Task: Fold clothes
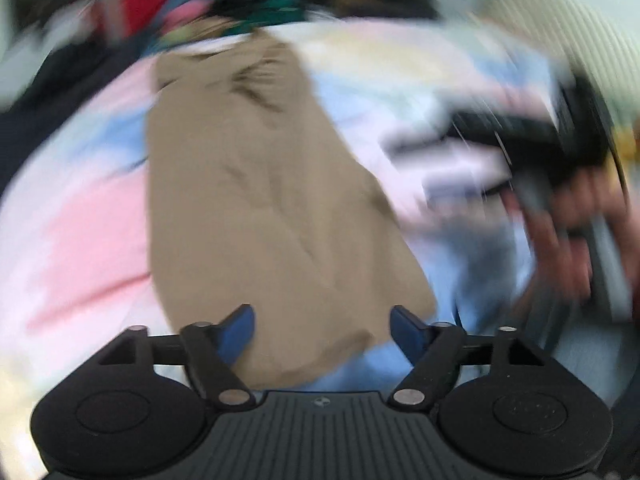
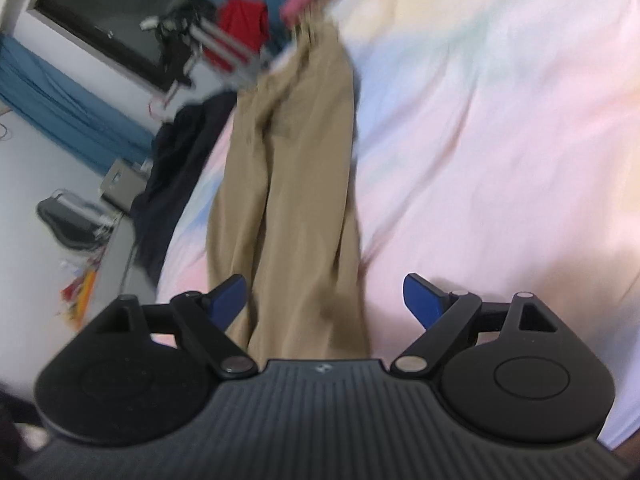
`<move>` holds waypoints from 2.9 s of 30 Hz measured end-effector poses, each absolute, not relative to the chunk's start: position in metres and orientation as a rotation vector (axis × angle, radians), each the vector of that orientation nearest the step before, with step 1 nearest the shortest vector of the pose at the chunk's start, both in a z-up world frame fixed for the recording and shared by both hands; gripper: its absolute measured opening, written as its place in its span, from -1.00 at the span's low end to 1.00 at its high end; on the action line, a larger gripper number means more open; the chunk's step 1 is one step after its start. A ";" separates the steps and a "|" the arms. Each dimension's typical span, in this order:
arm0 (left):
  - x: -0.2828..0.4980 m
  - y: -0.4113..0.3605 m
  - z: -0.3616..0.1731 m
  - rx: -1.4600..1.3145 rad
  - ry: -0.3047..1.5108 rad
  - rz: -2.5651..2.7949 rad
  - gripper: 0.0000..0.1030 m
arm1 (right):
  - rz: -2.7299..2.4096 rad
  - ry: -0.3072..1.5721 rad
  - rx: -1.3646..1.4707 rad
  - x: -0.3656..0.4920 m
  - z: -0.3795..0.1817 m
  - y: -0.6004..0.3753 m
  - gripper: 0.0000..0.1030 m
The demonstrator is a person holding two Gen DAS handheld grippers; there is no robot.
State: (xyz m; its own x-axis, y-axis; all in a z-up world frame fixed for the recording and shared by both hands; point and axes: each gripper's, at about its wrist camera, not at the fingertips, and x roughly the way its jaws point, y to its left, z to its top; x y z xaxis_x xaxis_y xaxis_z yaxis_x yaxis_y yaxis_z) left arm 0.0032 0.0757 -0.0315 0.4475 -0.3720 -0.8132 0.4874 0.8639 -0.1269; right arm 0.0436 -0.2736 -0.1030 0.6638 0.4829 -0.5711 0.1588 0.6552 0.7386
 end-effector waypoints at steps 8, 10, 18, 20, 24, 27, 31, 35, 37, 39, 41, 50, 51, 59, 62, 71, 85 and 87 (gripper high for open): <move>0.077 0.173 -0.078 -0.468 1.198 -0.225 0.56 | 0.293 0.982 0.870 0.042 -0.128 -0.253 0.63; 0.082 0.181 -0.087 -0.535 1.215 -0.207 0.56 | 0.294 0.980 0.873 0.039 -0.130 -0.252 0.62; 0.076 0.165 -0.089 -0.509 1.272 -0.306 -0.27 | 0.399 1.042 0.953 0.032 -0.143 -0.246 0.31; 0.070 0.158 -0.086 -0.476 1.294 -0.324 -0.26 | 0.412 1.060 0.960 0.028 -0.147 -0.242 0.28; 0.060 0.157 -0.078 -0.439 1.278 -0.322 -0.34 | 0.401 1.084 0.904 0.023 -0.146 -0.235 -0.14; 0.054 0.156 -0.072 -0.442 1.249 -0.324 -0.83 | 0.372 1.091 0.859 0.020 -0.141 -0.233 -0.73; 0.048 0.157 -0.067 -0.548 1.138 -0.366 -0.89 | 0.395 0.984 0.845 0.012 -0.108 -0.246 -0.84; 0.030 0.169 -0.037 -0.762 0.985 -0.435 -0.89 | 0.434 0.849 0.800 0.011 -0.054 -0.263 -0.84; 0.022 0.168 -0.015 -0.795 0.916 -0.467 -0.90 | 0.457 0.785 0.784 0.011 -0.027 -0.271 -0.84; 0.014 0.168 0.007 -0.825 0.847 -0.499 -0.90 | 0.472 0.740 0.788 0.009 -0.005 -0.281 -0.84; 0.006 0.167 0.027 -0.825 0.797 -0.520 -0.90 | 0.485 0.698 0.796 0.006 0.015 -0.291 -0.84; -0.050 0.123 0.046 -0.791 0.771 -0.588 -0.91 | 0.472 0.629 0.820 -0.058 0.032 -0.324 -0.85; -0.062 0.121 0.043 -0.796 0.776 -0.587 -0.91 | 0.468 0.632 0.827 -0.070 0.028 -0.327 -0.85; -0.086 0.109 0.006 -0.845 0.871 -0.543 -0.91 | 0.434 0.679 0.891 -0.100 0.001 -0.338 -0.85; -0.054 0.099 0.007 -0.839 0.856 -0.525 -0.91 | 0.420 0.687 0.931 -0.077 -0.005 -0.336 -0.85; 0.077 0.079 0.034 -0.728 0.762 -0.433 -0.91 | 0.315 0.692 0.927 0.045 -0.004 -0.333 -0.85; 0.234 0.040 -0.037 -0.489 0.708 -0.254 -0.91 | 0.197 0.747 0.786 0.204 -0.086 -0.318 -0.84; 0.244 0.039 -0.053 -0.455 0.715 -0.240 -0.91 | 0.196 0.761 0.745 0.217 -0.096 -0.314 -0.84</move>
